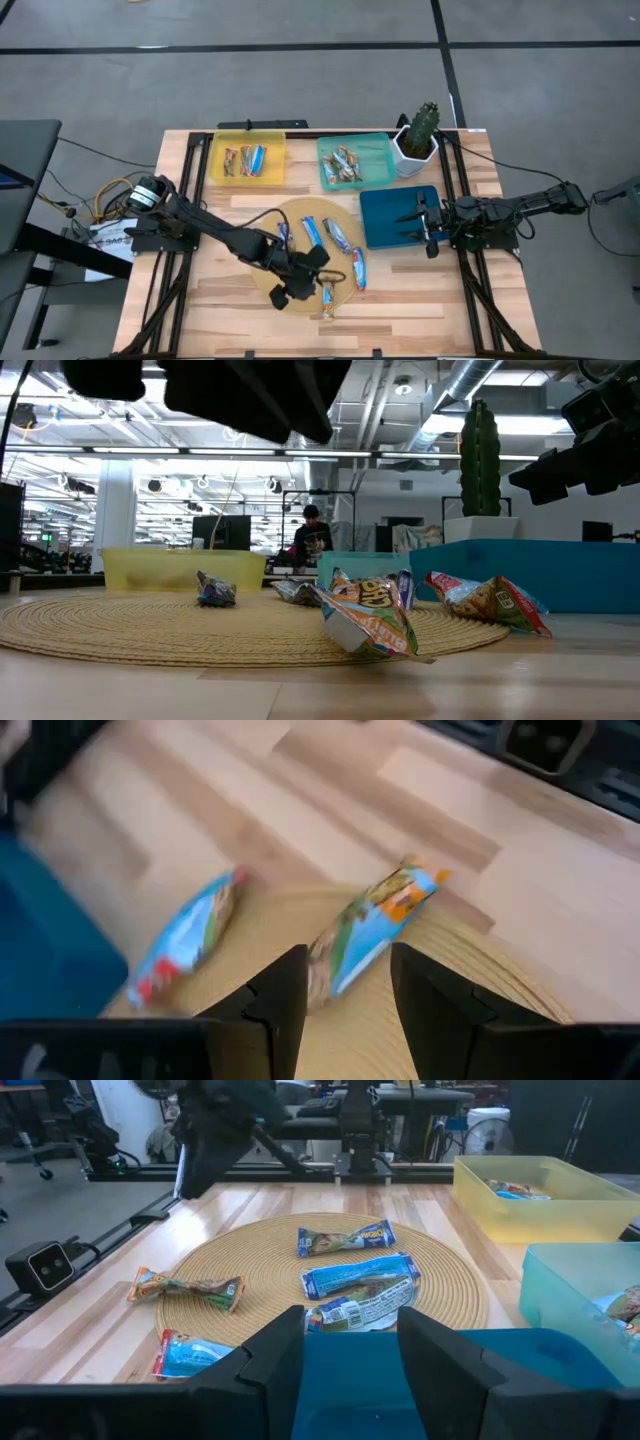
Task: Pick and place Granola Bars by type
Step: Put the orange granola bar into the green bin
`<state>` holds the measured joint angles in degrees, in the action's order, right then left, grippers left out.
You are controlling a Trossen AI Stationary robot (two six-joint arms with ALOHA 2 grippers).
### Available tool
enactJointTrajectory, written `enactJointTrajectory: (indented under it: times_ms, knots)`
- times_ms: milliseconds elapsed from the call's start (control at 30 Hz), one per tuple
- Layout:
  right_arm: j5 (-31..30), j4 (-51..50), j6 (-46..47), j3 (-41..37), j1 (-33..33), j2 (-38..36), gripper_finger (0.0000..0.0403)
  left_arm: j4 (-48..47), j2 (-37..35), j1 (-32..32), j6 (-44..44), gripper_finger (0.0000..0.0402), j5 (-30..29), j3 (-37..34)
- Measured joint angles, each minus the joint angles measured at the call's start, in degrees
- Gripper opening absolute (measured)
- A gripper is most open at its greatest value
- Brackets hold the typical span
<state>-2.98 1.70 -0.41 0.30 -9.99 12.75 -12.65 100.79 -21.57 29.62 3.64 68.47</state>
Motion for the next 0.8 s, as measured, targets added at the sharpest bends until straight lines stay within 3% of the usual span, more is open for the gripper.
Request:
enactJointTrajectory:
  times_ms: [133, 400, 800]
  knots:
    - [0.0, 0.0, 0.0, 0.0, 0.0, 0.0, 0.0154, -0.2, 1.0, -1.8, 8.5, 0.0139, -2.4, 0.0]
    - [0.0, 0.0, 0.0, 0.0, 0.0, 0.0, 0.0154, -2.4, 1.6, -4.4, 24.4, 0.0139, -13.5, 0.0]
    - [0.0, 0.0, 0.0, 0.0, 0.0, -0.1, 0.0154, 3.6, 8.6, -5.3, 34.3, 0.0139, -14.1, 0.1]
